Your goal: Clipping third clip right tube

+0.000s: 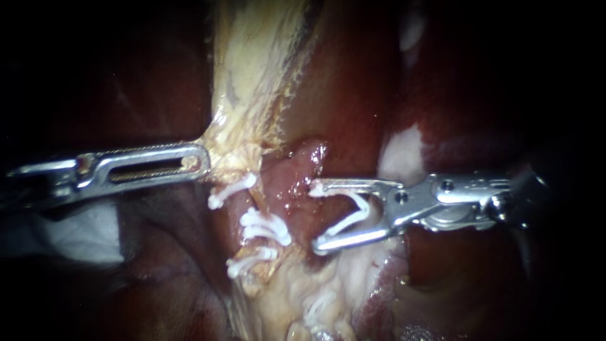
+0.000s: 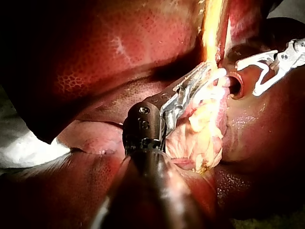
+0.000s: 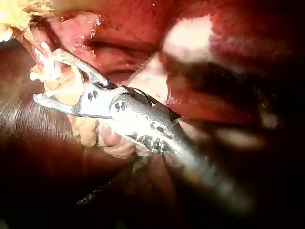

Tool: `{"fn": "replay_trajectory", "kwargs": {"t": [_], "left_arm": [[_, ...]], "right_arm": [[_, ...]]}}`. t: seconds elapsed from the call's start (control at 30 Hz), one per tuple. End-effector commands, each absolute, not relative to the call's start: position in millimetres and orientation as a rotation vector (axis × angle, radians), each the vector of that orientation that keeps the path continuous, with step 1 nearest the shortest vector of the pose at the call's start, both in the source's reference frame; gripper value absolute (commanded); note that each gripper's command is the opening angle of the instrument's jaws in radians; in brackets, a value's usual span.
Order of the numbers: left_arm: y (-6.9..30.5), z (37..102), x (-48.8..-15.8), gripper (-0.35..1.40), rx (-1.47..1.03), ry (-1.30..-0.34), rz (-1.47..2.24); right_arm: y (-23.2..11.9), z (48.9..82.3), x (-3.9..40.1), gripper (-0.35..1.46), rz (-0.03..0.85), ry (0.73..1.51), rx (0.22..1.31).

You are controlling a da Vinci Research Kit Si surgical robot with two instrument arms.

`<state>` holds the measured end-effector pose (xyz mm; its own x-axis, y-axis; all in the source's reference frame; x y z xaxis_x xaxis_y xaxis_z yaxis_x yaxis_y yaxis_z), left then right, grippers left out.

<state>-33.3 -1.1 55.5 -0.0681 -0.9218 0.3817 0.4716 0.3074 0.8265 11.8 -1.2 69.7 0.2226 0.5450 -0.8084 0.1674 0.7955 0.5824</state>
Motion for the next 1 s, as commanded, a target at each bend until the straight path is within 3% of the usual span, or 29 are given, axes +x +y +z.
{"fn": "replay_trajectory", "kwargs": {"t": [0.03,0.6,1.0], "left_arm": [[-1.1,55.4,-33.3,-0.35,0.524,-1.119,-1.233],[-1.5,54.5,-33.4,-0.35,0.525,-1.122,-1.234],[-1.2,55.0,-33.3,-0.35,0.524,-1.122,-1.234]], "right_arm": [[-1.2,70.1,12.2,0.6,0.284,1.345,0.647],[-1.1,72.8,19.5,0.6,0.285,1.346,0.704],[-2.3,70.7,20.9,0.58,0.219,1.381,0.781]]}}
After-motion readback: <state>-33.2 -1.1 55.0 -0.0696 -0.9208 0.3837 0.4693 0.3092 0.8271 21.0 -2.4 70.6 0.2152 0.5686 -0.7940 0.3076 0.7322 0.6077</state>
